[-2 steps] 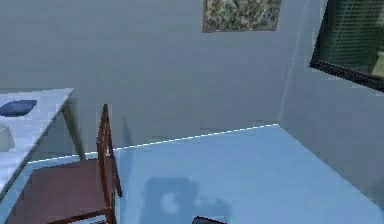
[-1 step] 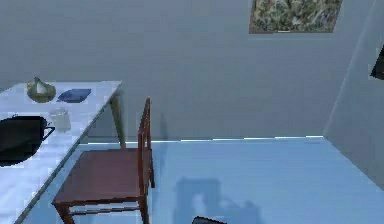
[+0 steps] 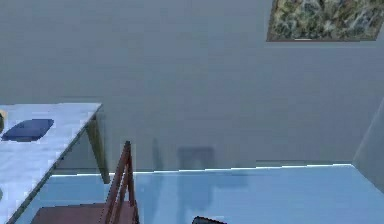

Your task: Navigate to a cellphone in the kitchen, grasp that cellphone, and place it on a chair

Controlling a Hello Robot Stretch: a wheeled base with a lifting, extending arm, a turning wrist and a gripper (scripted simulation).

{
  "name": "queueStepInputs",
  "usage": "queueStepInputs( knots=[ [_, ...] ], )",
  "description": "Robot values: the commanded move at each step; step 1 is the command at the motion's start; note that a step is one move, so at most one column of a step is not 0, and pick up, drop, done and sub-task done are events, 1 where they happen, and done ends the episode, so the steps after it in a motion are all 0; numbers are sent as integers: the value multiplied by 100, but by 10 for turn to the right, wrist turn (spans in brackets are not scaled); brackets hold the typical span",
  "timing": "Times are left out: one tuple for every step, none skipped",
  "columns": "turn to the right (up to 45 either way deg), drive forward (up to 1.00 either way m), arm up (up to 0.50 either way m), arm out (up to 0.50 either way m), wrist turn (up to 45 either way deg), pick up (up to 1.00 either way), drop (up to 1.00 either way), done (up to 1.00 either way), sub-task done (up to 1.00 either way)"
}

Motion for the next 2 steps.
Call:
queueStepInputs(
  knots=[
    [-390,0,0,0,0,0,0,0,0],
    [360,0,0,0,0,0,0,0,0]
  ],
)
